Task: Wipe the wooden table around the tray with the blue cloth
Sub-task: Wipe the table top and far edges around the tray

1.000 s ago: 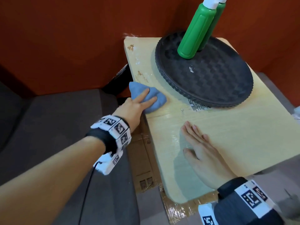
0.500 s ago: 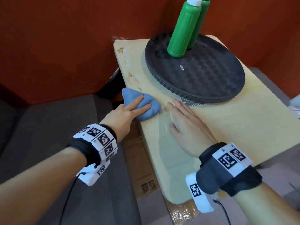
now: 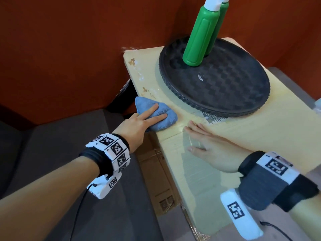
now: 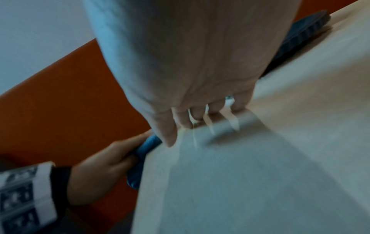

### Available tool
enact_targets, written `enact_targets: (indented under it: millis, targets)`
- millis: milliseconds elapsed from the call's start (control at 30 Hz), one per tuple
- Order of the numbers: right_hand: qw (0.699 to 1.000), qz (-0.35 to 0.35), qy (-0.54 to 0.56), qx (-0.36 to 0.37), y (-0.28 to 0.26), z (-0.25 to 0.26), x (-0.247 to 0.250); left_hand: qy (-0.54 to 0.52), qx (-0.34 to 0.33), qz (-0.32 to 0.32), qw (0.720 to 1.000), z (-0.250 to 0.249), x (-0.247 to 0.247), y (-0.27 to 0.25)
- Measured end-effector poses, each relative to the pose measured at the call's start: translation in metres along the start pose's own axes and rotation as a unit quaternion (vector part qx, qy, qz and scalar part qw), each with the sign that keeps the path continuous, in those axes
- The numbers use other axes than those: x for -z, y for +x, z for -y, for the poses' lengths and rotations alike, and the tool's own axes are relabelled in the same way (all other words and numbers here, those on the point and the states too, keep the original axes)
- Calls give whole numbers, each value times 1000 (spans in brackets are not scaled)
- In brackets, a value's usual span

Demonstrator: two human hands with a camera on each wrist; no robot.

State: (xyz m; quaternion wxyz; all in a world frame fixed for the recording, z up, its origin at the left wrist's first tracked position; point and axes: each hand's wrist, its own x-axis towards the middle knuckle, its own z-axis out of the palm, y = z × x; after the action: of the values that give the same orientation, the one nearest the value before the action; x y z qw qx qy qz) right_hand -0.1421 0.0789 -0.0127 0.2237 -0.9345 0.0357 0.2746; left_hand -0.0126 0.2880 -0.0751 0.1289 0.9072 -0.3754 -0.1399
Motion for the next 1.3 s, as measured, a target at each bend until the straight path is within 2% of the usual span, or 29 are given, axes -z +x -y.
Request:
enact_targets:
  millis: [100,233,333,500,600,700,800,900,1033,1167,1300]
  targets:
    - [999,32,-6,-33,4,4,29,-1,-4,3,1000,4,5,5]
    - [997,-16,-59,-38,20,15,48,-7,-15,6,1000,8,4,7]
    - [997,-47,-66,1,31,24,40,-4,-17,1,1000,12,7,11]
    - [993,-51,-103,6,45,18,17,-9,-14,-33,999,30,9,30]
    - [995,-52,-87,10,48,15,15,-41,20,-54,997,46,14,52]
    - [996,-49,-77,13,49,14,13,-66,55,-66,994,41,15,55]
    - [997,-42,-59,13,50,11,8,-81,1,-78,994,33,1,28]
    - [998,-41,-48,13,51,9,7,-73,-51,-47,995,31,-9,3]
    - [998,-29,-45,14,51,8,5,-51,-47,-49,996,42,4,21]
    - [993,-11,-114,7,52,8,-5,-68,-38,-64,995,59,15,49]
    - [992,-37,-123,12,59,2,-16,-86,-33,-80,993,79,30,71]
